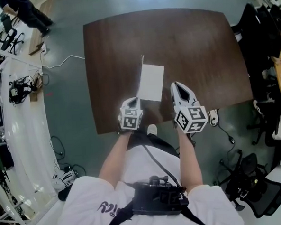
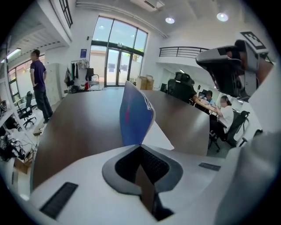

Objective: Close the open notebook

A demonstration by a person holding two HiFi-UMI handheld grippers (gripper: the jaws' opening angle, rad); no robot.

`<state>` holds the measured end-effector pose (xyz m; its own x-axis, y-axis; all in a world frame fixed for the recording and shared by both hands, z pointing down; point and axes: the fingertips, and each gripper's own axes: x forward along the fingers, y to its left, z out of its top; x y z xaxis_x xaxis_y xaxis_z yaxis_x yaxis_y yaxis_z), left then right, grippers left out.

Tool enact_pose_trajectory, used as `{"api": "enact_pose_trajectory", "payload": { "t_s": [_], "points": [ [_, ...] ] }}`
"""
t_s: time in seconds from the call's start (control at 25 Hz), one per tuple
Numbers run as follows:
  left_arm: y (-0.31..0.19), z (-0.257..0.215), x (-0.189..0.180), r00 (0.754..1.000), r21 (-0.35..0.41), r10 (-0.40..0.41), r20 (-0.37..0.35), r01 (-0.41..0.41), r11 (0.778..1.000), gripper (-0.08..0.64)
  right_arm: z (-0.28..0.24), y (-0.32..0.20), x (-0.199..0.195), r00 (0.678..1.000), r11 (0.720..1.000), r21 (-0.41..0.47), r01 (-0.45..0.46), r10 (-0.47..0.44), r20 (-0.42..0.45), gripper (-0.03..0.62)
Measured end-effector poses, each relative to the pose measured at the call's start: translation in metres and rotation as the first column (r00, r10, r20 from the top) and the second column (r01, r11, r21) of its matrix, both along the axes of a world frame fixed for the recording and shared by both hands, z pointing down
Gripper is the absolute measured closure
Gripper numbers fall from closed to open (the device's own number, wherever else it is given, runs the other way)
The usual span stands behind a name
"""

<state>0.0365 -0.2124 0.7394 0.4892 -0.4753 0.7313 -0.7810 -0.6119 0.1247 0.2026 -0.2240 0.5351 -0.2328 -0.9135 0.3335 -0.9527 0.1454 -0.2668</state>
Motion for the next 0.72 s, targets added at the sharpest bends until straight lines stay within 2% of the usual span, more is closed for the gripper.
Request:
{"api": "enact_pose_trajectory", "payload": {
  "t_s": [0.2, 0.36, 0.56, 0.72],
  "points": [
    [0.009, 0.009, 0.029, 0.993, -0.055, 0.118, 0.029, -0.117, 0.992, 0.551, 0.0, 0.013, 0.025, 0.999, 0.999, -0.002, -0.048, 0.048, 0.004, 0.589],
    [0.011, 0.019, 0.046, 0.978, -0.11, 0.2, 0.059, -0.193, 0.975, 0.551, 0.005, 0.018, 0.042, 0.996, 0.996, -0.013, -0.088, 0.088, 0.018, 0.589],
    [0.014, 0.038, 0.058, 0.965, -0.193, 0.25, 0.077, -0.231, 0.954, 0.551, 0.015, 0.021, 0.049, 0.993, 0.993, -0.03, -0.114, 0.115, 0.038, 0.589],
    [0.001, 0.039, 0.068, 0.954, -0.194, 0.281, 0.099, -0.259, 0.946, 0.551, 0.019, 0.025, 0.057, 0.99, 0.99, -0.038, -0.133, 0.134, 0.042, 0.589]
  ]
}}
